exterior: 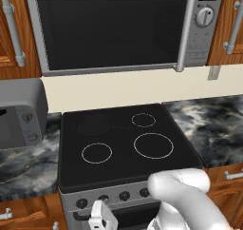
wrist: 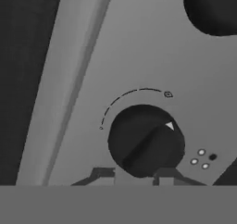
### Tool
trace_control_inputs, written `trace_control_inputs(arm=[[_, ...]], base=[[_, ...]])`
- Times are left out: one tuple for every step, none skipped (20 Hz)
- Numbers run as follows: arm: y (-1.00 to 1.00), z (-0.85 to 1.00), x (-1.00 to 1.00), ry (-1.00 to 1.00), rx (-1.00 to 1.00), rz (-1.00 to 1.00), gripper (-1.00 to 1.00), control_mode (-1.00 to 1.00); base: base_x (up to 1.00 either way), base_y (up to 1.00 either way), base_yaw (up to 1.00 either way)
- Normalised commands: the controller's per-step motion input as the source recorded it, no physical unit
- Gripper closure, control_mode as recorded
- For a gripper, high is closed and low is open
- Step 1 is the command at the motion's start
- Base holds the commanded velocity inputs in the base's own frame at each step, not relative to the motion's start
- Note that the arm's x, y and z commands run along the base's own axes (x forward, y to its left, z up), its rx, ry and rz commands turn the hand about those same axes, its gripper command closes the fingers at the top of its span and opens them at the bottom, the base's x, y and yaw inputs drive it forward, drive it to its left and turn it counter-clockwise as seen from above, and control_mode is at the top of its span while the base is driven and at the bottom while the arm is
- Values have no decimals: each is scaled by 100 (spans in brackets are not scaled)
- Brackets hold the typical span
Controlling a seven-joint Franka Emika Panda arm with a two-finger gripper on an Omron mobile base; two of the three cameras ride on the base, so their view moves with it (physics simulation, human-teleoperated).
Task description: Turn on the rear left burner of the stove.
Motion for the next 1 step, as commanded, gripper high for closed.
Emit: trace_control_inputs(arm=[[12,0,0,0,-37,26,100,-100]], base=[[0,0,0]])
